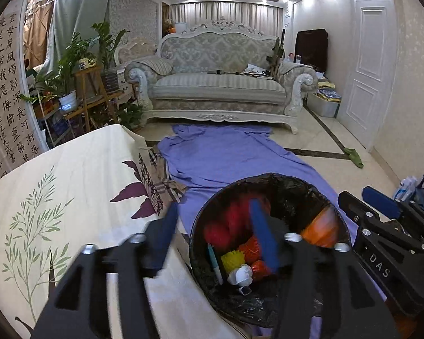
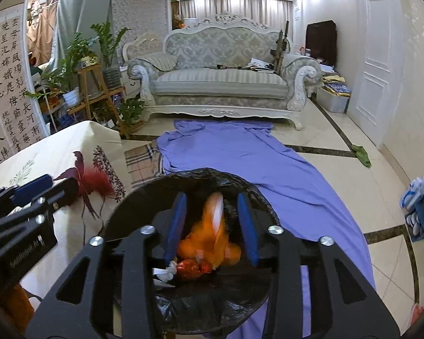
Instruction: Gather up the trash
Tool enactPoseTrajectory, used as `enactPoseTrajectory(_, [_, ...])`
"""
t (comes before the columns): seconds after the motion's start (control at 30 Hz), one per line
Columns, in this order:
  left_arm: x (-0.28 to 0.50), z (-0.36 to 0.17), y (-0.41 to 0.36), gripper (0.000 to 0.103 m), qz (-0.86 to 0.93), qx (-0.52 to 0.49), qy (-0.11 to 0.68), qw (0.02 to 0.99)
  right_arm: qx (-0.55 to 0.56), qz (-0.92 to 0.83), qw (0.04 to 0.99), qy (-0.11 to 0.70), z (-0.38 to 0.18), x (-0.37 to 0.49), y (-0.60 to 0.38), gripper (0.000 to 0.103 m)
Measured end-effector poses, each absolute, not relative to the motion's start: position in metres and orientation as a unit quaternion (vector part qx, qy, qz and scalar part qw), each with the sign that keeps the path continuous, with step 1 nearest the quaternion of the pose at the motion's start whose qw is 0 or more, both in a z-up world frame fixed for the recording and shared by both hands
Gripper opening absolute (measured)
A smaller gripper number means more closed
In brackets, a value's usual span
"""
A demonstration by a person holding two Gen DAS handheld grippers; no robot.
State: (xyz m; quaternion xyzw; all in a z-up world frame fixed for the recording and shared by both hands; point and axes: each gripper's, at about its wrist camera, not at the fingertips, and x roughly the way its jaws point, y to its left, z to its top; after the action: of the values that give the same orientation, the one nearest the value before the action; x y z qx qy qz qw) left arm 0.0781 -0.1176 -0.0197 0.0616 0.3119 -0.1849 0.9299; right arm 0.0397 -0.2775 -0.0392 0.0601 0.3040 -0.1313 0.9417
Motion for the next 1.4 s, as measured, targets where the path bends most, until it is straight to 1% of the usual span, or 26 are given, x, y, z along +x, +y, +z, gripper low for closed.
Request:
enactPoseTrajectory(0.07, [0.078, -0.020, -0.116, 0.065, -0.181, 0.060, 0.312, 0.931, 0.059, -0.135, 0.942, 0.303, -0.038, 0.037, -0.278, 0.044])
enactPoseTrajectory(0.1, [0.077, -0.020, -0.116, 0.070, -0.180, 0.059, 0.312, 0.931, 0.058, -0.136, 0.942, 0.301, -0.038, 0.037, -0.278, 0.045])
enactPoseTrajectory(0.23, [0.072, -0.019, -0.113, 0.073, -0.176, 0.053, 0.311, 0.933, 0.058, -0.140, 0.943, 0.296, -0.034, 0.031, -0.279, 0.054])
enactPoseTrajectory(0.33, [0.065, -0.017, -0.110, 0.075, -0.173, 0.049, 0.313, 0.933, 0.056, -0.142, 0.944, 0.292, -0.028, 0.027, -0.277, 0.057])
enactPoseTrajectory(0.37, [0.063, -0.016, -0.110, 0.076, -0.170, 0.048, 0.313, 0.933, 0.055, -0.142, 0.945, 0.291, -0.027, 0.025, -0.278, 0.061])
enactPoseTrajectory(0.4, [0.060, -0.015, -0.107, 0.077, -0.164, 0.047, 0.313, 0.934, 0.054, -0.142, 0.945, 0.289, -0.025, 0.024, -0.277, 0.062])
enactPoseTrajectory(0.9, [0.022, 0.003, -0.078, 0.084, -0.131, 0.027, 0.304, 0.943, 0.045, -0.138, 0.952, 0.268, 0.002, -0.014, -0.252, 0.069])
enactPoseTrajectory(1.07, [0.008, 0.009, -0.070, 0.084, -0.128, 0.027, 0.294, 0.947, 0.039, -0.139, 0.955, 0.259, 0.010, -0.026, -0.243, 0.071])
enactPoseTrajectory(1.4, [-0.003, 0.012, -0.060, 0.084, -0.123, 0.020, 0.287, 0.950, 0.030, -0.134, 0.958, 0.250, 0.017, -0.041, -0.230, 0.071])
